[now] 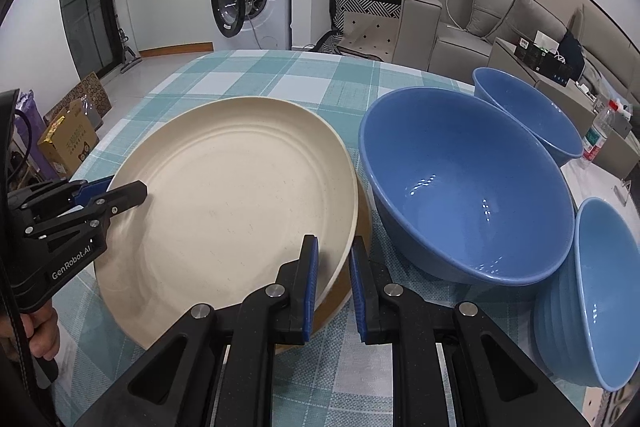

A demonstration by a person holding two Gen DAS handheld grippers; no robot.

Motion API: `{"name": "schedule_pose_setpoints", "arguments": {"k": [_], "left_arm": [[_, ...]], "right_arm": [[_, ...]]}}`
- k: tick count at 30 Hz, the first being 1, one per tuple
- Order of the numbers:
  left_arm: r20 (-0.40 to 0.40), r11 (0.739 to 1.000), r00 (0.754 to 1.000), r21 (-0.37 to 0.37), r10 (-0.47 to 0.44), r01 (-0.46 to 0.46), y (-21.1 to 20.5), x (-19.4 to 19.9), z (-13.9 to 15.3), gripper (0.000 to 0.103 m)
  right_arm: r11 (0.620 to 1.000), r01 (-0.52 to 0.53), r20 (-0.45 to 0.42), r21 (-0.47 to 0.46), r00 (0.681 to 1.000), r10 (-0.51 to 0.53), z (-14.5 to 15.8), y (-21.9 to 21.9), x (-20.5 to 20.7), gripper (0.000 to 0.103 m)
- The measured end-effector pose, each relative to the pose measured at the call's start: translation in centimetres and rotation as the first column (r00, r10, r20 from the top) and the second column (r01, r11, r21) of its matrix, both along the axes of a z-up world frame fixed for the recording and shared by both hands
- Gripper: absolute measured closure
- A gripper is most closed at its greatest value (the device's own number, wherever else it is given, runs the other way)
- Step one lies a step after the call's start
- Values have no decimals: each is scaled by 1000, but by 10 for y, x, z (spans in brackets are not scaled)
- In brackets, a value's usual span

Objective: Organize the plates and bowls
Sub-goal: 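Lift and carry the cream plate with the left tool while the right tool carries its plate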

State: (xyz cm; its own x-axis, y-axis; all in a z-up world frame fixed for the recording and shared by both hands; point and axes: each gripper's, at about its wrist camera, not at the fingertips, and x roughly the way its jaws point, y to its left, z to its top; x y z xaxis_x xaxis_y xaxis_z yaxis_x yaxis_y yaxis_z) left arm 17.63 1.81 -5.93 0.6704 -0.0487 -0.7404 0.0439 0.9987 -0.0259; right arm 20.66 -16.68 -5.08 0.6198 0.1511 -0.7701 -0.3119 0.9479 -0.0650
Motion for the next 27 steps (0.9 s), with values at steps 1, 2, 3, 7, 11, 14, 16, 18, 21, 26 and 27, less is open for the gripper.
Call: {"name": "schedule_pose_setpoints", "arguments": {"k": [1,2,3,7,11,14,16,18,21,26,27], "left_arm": [[-1,1000,1000,1,-1,1,-1,0,0,85],[-2,1000,1000,2,-3,3,-2,1,-1,84],[-3,1000,1000,4,-5,5,-3,2,-1,84],[-9,1000,1000,11,-10,10,-7,6,-4,84],[-6,1000,1000,27,-10,10,-10,7,-5,83],[-7,999,1000,35,-7,7,-11,8,-5,83],[-9,999,1000,39,-6,6,-11,9,-6,83],[-10,999,1000,43,-7,7,-11,10,-7,83],[-7,998,1000,57,-6,7,-13,10,-9,83],[-3,997,1000,73,-8,8,-16,10,-10,83],[-3,997,1000,75,-8,9,-16,10,-10,83]], "right_arm": [[1000,2,1,-3,1000,-2,-1,-1,0,87],[1000,4,3,-6,1000,-4,-1,-1,-1,87],[1000,6,4,-7,1000,-6,-1,-2,-2,87],[1000,14,11,-15,1000,-13,-2,-3,-2,87],[1000,18,8,-15,1000,-18,-4,-4,-1,87],[1000,17,9,-22,1000,-17,-6,-3,1,87],[1000,16,10,-27,1000,-16,-7,-1,1,87],[999,15,11,-34,1000,-15,-8,0,0,87],[999,16,19,-48,1000,-15,-10,3,0,87],[998,12,30,-67,999,-10,-11,5,-1,87],[997,12,35,-74,999,-10,-12,7,-2,87]]}}
